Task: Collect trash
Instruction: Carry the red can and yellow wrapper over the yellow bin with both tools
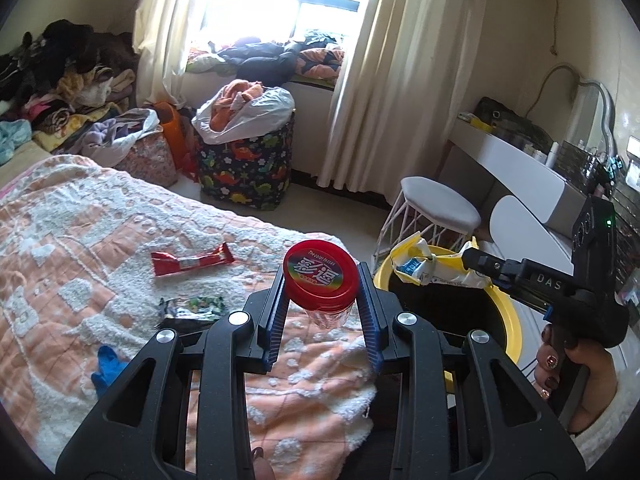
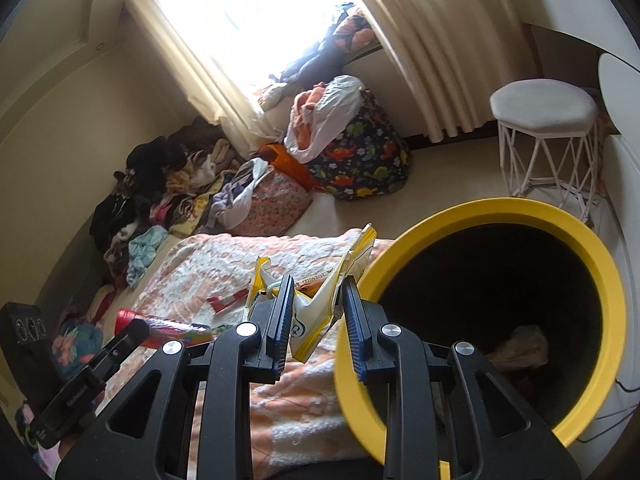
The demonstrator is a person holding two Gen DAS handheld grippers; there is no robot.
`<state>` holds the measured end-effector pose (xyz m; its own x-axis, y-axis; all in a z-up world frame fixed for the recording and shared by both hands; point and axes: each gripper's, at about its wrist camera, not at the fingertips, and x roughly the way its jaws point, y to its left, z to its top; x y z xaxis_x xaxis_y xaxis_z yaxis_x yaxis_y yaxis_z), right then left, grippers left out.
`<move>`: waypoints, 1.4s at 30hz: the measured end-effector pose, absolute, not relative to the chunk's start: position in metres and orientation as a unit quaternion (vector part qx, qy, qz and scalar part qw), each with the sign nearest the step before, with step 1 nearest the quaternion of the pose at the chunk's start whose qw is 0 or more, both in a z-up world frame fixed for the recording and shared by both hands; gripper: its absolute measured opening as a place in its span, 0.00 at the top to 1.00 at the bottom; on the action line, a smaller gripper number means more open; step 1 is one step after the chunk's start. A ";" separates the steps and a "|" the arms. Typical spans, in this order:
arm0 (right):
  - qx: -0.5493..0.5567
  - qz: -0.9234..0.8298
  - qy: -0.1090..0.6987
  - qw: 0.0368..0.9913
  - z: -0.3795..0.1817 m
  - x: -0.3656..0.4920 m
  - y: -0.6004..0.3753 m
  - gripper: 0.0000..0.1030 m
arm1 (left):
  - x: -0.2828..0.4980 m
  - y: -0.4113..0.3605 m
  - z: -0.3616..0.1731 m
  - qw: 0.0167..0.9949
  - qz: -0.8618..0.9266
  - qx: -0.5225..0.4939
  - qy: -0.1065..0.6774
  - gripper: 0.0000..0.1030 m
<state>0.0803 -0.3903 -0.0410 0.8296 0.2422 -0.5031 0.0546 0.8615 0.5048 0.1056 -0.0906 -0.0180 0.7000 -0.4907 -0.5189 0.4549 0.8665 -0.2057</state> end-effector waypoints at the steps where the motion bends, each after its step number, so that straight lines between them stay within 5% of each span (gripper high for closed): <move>1: 0.258 0.047 0.286 0.921 -0.042 0.079 -0.393 0.77 | 0.105 -0.094 -0.018 0.921 -0.259 -0.029 0.290 0.75; 42: 0.269 -0.127 0.288 0.910 -0.084 0.049 -0.493 0.77 | 0.089 -0.222 -0.050 0.874 -0.371 0.046 0.310 0.75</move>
<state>0.0493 -0.4933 -0.0843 0.8022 -0.0762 -0.5921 0.3853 0.8236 0.4161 0.0892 -0.2221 -0.0499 0.5317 -0.6204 -0.5765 0.6772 0.7202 -0.1506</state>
